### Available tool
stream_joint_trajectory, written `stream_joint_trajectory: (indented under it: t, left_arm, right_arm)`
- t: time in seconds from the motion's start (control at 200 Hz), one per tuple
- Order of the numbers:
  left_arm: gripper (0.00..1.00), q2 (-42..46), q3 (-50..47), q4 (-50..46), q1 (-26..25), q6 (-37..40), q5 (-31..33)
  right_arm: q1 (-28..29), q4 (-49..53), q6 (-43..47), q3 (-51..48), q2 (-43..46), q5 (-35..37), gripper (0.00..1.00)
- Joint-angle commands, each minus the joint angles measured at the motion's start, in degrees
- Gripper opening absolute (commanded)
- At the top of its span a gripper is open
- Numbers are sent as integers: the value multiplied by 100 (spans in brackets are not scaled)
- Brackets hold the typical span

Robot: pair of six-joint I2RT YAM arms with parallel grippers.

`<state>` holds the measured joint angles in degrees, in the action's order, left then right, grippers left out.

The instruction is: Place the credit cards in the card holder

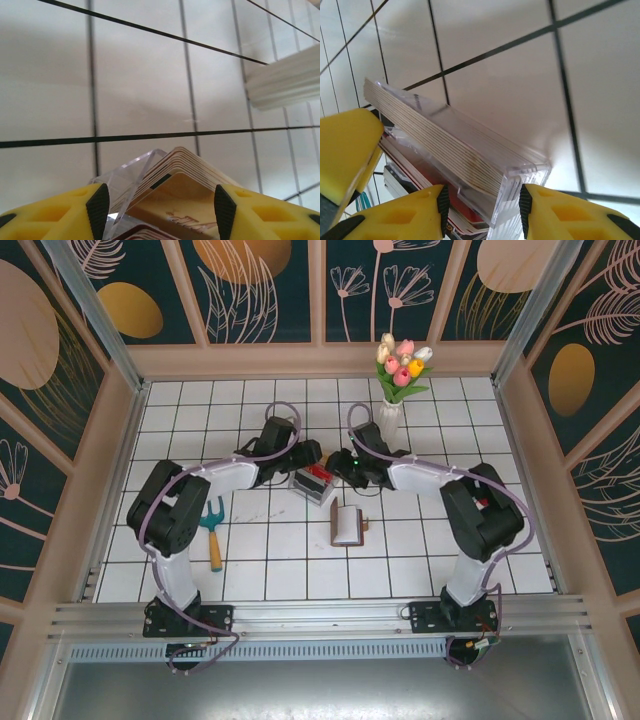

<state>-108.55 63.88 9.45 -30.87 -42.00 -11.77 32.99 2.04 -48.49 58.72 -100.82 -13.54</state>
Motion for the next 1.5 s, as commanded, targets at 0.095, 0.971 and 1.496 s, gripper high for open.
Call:
stream_joint_trajectory:
  t: [0.095, 0.971, 1.496]
  left_arm:
    - [62, -659, 799, 440, -200, -60, -1611]
    - [76, 1359, -995, -216, -212, -628, 132]
    - [70, 662, -1081, -76, -215, -775, -308]
  right_arm:
    - [-100, -272, -264, -763, 833, 194, 46]
    - [167, 2297, 3333, 1135, 176, 2212, 64]
    - [466, 2742, 3544, 1660, -530, 3114, 64]
